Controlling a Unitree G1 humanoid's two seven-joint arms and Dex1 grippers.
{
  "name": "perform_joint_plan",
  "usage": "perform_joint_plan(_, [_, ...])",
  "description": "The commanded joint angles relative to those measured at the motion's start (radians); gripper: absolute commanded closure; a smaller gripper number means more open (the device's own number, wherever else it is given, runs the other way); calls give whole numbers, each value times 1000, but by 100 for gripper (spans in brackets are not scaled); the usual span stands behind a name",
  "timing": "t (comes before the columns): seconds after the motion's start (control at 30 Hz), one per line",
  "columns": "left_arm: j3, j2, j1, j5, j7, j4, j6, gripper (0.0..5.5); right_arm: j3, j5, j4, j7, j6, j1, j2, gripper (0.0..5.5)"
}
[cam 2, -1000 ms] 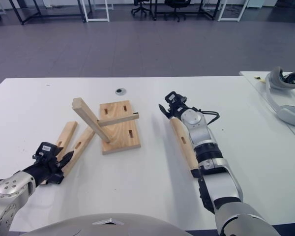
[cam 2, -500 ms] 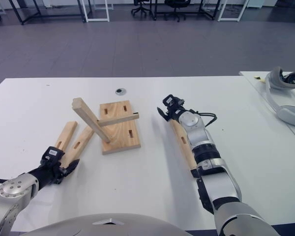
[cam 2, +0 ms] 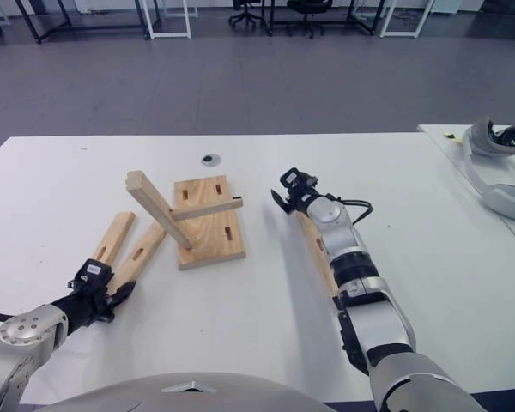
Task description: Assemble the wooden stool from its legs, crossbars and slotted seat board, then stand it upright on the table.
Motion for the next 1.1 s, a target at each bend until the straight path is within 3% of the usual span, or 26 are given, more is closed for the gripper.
perform_joint_plan(0.03, [141,-44,-137,-64,29,-39,1,340,-127,147,-11,10,63,-72,33,161])
perform_joint_plan(0.1, [209,-32,-232,-105,26,-77,7,340,-207,263,-45,34,126,-122,53,161])
perform_joint_plan(0.2, [247,93,-396,-85,-12,-69,-23,340,-323,498,-150,97,294,-247,98,161])
perform_joint_plan(0.33, [217,240,-677,-62,-81,30,-100,340,-420,808,-300,82,545,-421,196,161])
perform_joint_plan(0.47, [141,242,-867,-84,-95,44,-102,340,-480,1047,-400,-35,697,-500,329,161])
perform_joint_plan(0.63, [49,205,-910,-125,-108,-17,-55,340,-539,1251,-426,-169,744,-533,438,161])
perform_joint_plan(0.87, [12,184,-888,-133,-97,-59,-41,340,-547,1321,-409,-236,731,-531,430,161])
perform_joint_plan(1.1, [2,177,-872,-121,-97,-62,-49,340,-537,1323,-416,-255,730,-517,402,283])
